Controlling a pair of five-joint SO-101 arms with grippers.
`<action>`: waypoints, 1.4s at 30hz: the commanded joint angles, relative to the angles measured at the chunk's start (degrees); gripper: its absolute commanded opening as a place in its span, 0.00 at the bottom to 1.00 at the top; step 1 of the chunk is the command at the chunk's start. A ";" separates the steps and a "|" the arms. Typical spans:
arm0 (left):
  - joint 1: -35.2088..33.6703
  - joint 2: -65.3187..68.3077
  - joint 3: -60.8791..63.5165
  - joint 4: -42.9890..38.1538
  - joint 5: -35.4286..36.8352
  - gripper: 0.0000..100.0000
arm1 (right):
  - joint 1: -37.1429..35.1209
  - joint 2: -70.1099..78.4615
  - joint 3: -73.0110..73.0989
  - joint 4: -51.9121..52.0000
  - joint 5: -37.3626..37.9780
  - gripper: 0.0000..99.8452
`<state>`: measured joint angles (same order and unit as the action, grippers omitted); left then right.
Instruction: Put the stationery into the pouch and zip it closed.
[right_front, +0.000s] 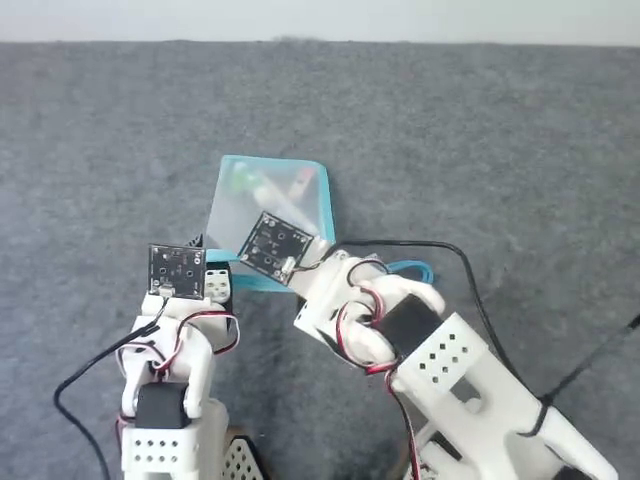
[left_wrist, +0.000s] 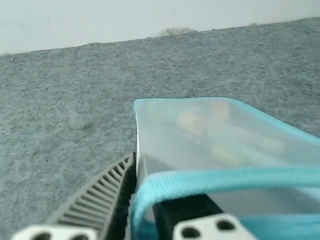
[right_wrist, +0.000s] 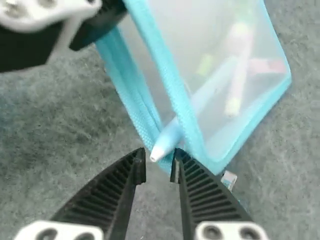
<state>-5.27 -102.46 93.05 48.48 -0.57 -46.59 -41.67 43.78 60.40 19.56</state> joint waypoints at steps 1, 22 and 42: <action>0.26 0.44 -0.75 -1.93 1.23 0.01 | 1.63 -5.23 -4.31 2.86 -0.44 0.10; 0.44 0.44 -0.75 -1.85 1.23 0.01 | 0.66 -0.75 -4.66 -0.57 -0.70 0.10; 0.44 0.53 -0.84 -1.76 1.23 0.01 | -4.09 3.91 -5.27 -0.13 -0.44 0.10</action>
<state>-5.19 -102.46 93.05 48.48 -0.57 -48.26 -38.95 39.74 61.54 19.47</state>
